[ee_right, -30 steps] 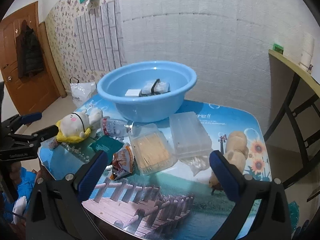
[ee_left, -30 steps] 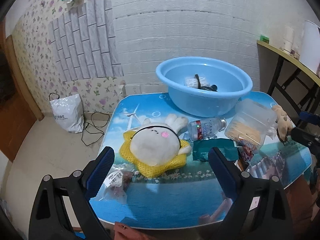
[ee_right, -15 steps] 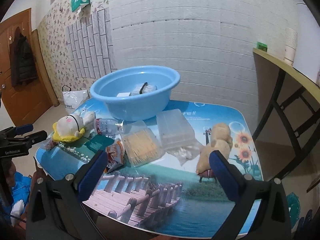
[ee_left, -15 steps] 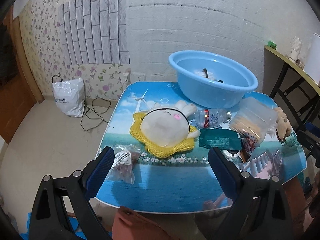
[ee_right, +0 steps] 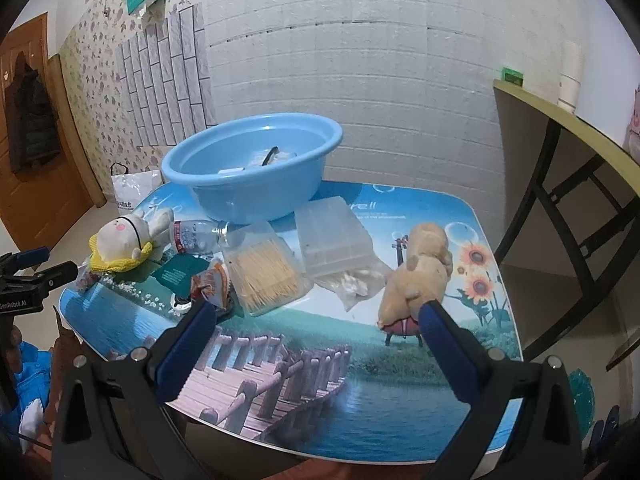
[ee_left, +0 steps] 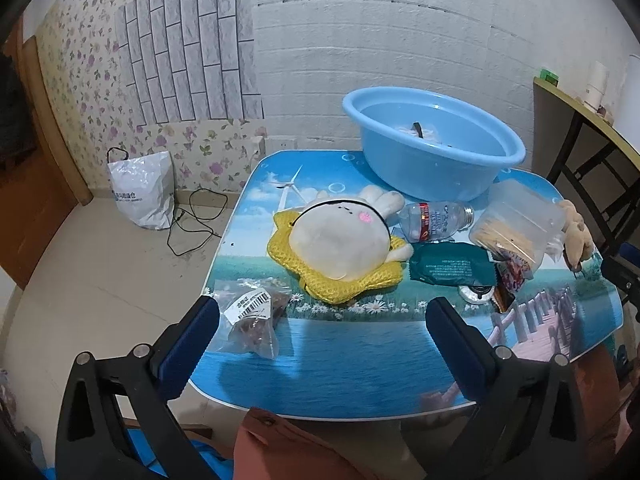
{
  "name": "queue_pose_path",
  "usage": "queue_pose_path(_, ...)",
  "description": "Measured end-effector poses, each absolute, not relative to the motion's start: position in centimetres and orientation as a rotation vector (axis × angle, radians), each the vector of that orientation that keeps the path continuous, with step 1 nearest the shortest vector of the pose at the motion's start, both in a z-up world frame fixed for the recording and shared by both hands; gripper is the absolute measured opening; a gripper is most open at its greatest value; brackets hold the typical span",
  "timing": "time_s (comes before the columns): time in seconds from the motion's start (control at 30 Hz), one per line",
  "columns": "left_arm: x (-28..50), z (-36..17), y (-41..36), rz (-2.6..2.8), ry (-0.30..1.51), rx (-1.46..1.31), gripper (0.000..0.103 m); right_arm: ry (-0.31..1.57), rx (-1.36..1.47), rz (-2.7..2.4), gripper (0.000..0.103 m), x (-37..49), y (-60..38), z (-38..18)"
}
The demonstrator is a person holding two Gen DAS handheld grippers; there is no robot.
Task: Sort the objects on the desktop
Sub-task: 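Move the left gripper to the clear barcode bag while the right gripper approaches the tan teddy bear, then grasp the clear barcode bag with the left gripper while the right gripper grasps the teddy bear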
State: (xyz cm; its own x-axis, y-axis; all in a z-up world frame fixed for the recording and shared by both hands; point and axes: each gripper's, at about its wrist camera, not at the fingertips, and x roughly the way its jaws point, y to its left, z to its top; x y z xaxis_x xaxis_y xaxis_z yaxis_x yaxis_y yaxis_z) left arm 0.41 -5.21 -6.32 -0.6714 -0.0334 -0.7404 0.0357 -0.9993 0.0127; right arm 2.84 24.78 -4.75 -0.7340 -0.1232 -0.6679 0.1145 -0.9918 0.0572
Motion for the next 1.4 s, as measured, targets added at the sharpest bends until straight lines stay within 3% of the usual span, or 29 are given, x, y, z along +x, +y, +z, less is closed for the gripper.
queue_pose_path(1.3,-2.5,-12.1,-10.2,-2.771,0.057,1.408,0.103,-0.109,1.248,-2.882,0.103,1.5,29.2,-8.4)
queue_pose_path(1.37,-2.7,-12.3,-10.2,-2.774,0.066,1.415,0.099,-0.098,1.254,-2.894,0.103,0.8,29.3,-8.5)
queue_pose_path(1.4,-2.8,-12.4,-10.2,-2.777,0.076,1.426,0.089,-0.091,1.252,-2.9,0.103,0.5,29.3,-8.6)
